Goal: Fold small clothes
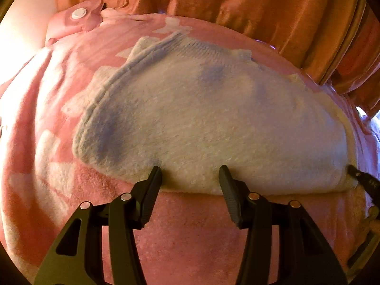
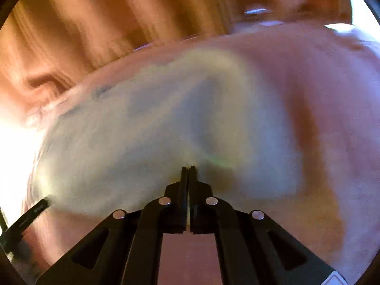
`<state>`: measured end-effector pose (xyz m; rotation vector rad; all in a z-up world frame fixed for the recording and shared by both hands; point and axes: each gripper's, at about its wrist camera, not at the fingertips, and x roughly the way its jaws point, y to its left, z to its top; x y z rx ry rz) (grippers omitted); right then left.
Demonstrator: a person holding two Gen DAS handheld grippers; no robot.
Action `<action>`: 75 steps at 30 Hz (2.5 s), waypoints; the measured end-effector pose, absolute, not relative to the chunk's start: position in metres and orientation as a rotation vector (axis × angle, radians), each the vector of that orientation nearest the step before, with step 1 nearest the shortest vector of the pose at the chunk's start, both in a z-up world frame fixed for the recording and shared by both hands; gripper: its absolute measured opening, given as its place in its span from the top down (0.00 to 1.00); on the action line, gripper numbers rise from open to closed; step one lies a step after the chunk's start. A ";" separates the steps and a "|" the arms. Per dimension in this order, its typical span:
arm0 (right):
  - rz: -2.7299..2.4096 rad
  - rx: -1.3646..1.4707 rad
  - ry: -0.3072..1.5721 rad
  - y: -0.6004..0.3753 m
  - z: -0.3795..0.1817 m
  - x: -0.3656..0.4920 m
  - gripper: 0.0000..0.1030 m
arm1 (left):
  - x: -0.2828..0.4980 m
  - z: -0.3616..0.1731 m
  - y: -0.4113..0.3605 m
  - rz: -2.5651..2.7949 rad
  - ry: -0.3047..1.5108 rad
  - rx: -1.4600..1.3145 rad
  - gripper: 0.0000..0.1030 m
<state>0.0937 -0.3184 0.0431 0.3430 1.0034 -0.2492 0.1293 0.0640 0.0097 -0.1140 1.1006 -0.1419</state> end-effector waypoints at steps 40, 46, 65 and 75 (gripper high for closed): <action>-0.111 0.342 0.865 -0.288 0.114 0.112 0.80 | 0.130 0.002 0.171 0.166 1.079 -0.543 0.17; 0.139 0.298 0.967 -0.205 0.080 0.163 0.80 | 0.124 0.011 0.166 0.309 1.041 -0.448 0.16; 0.233 0.308 1.057 -0.186 0.015 0.198 0.84 | 0.164 0.009 0.145 0.127 1.054 -0.593 0.81; 0.279 0.378 1.022 -0.195 0.013 0.194 0.85 | 0.175 0.096 0.069 -0.194 0.910 -0.591 0.86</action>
